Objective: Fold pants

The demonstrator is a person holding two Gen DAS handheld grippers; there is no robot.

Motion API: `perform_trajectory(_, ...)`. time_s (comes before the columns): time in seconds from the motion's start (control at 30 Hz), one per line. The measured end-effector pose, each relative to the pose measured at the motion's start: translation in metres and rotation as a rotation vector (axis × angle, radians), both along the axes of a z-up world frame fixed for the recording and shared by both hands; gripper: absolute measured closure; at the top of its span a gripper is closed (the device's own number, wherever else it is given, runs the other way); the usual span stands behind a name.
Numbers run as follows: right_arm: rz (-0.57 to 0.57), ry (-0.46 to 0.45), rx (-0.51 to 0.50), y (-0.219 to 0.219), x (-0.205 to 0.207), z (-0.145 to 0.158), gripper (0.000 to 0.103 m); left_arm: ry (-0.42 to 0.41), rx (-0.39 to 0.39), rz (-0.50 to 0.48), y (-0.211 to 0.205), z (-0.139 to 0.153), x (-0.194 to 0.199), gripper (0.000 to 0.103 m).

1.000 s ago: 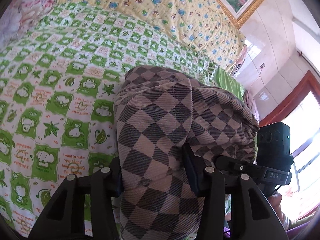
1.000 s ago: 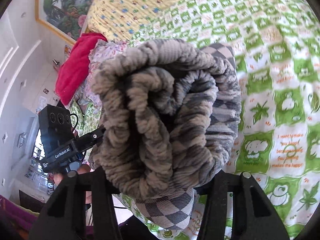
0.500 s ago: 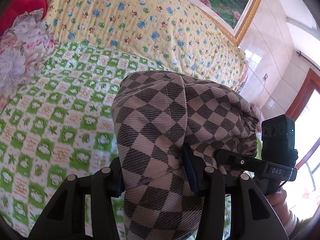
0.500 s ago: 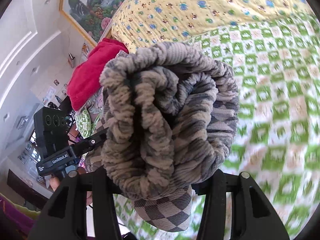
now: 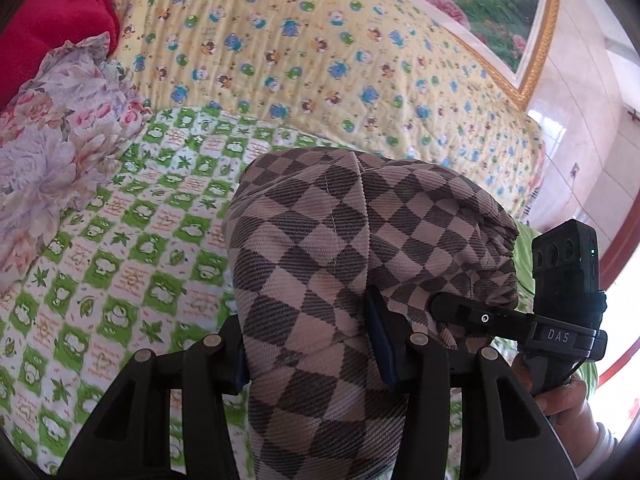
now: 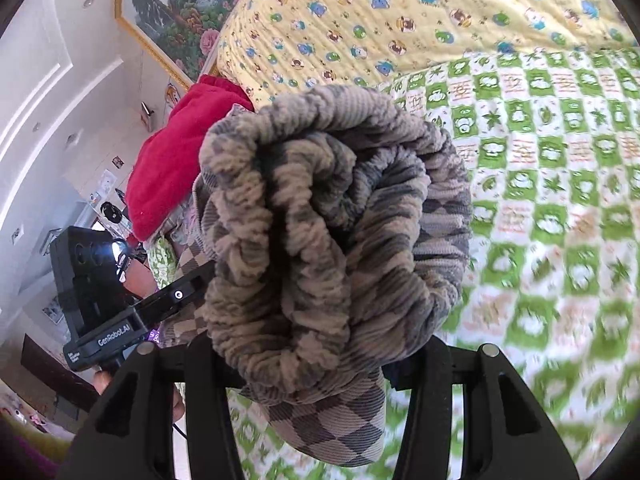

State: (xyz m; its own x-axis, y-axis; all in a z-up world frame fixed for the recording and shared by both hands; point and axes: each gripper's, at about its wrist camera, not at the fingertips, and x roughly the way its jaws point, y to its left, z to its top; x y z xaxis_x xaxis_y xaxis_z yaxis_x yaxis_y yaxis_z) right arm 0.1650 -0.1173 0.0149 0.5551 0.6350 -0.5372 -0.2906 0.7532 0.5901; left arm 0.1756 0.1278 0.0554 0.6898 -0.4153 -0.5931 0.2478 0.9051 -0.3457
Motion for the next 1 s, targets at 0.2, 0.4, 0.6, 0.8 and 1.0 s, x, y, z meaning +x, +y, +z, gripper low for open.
perform_trajectory(0.2,0.022,0.015,-0.008,0.013,0.046,-0.01,0.053,0.035,-0.011,0.074,0.018,-0.013,0.036,0.054)
perform_trajectory(0.4,0.049,0.044,-0.027,0.022,0.062,-0.029,0.053,0.079,-0.009,0.102,0.029,-0.033,0.051,0.054)
perform_trajectory(0.6,0.075,0.063,-0.06,0.023,0.06,-0.048,0.052,0.108,0.029,0.104,0.026,-0.057,0.05,0.051)
perform_trajectory(0.8,0.077,0.085,-0.048,0.013,0.061,-0.061,0.04,0.104,0.098,0.146,0.018,-0.062,0.047,0.032)
perform_trajectory(1.0,0.059,0.131,-0.033,-0.001,0.06,-0.075,0.025,0.093,0.152,0.153,0.012,-0.065,0.045,0.02)
